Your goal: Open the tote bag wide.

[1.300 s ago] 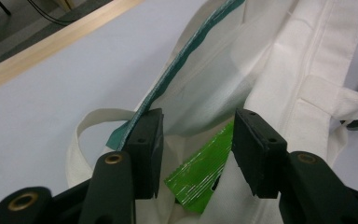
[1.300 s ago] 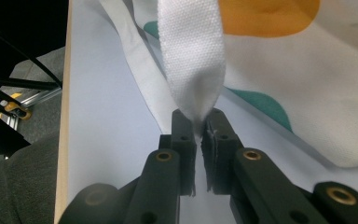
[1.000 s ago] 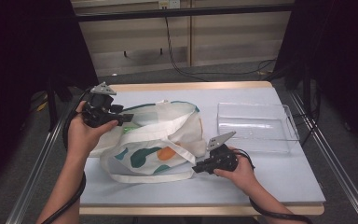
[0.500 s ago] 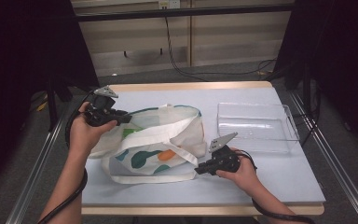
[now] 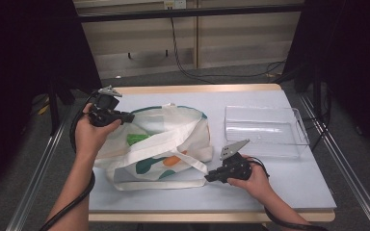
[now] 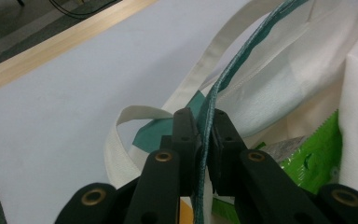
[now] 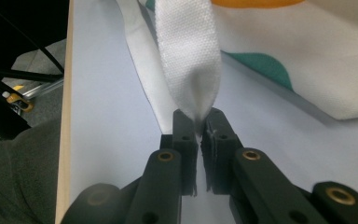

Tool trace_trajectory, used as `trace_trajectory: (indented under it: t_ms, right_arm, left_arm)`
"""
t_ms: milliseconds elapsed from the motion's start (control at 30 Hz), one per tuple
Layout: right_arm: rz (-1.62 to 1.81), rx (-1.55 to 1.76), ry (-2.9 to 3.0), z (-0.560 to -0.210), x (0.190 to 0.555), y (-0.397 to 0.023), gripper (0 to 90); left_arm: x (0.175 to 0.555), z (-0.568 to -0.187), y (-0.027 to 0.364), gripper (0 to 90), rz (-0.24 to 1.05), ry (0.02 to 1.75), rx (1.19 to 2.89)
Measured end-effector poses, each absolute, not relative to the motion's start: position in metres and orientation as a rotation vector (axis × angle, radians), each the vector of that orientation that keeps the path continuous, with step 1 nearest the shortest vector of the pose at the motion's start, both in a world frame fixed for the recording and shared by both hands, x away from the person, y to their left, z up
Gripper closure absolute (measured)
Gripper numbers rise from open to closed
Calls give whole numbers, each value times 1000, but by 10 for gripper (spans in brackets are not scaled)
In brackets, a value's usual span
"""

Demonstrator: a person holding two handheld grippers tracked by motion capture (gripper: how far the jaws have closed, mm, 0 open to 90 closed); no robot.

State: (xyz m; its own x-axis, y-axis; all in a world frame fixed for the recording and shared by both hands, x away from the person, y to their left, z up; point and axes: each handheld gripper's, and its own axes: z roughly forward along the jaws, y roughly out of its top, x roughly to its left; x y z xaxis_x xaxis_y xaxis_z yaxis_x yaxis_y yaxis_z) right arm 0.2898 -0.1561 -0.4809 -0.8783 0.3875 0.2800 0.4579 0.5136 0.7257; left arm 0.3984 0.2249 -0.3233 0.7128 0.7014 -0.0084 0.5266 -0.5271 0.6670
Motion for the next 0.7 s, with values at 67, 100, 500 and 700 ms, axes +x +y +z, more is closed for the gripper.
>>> trace_trajectory:
  t_ms: [67, 100, 500, 700]
  right_arm:
    - [-1308, -749, -2662, -481, 290, -157, 845]
    - [-1312, -752, -2655, -481, 290, -157, 843]
    - [-1404, -710, -2681, -455, 288, -141, 539]
    - [-1434, -674, -2673, -438, 290, -125, 451]
  left_arm:
    - [399, -324, 225, 834, 331, 927, 2256]
    - [398, -323, 224, 839, 323, 920, 2271]
    - [394, -322, 220, 848, 317, 887, 2294]
    - [393, -321, 218, 849, 318, 889, 2304]
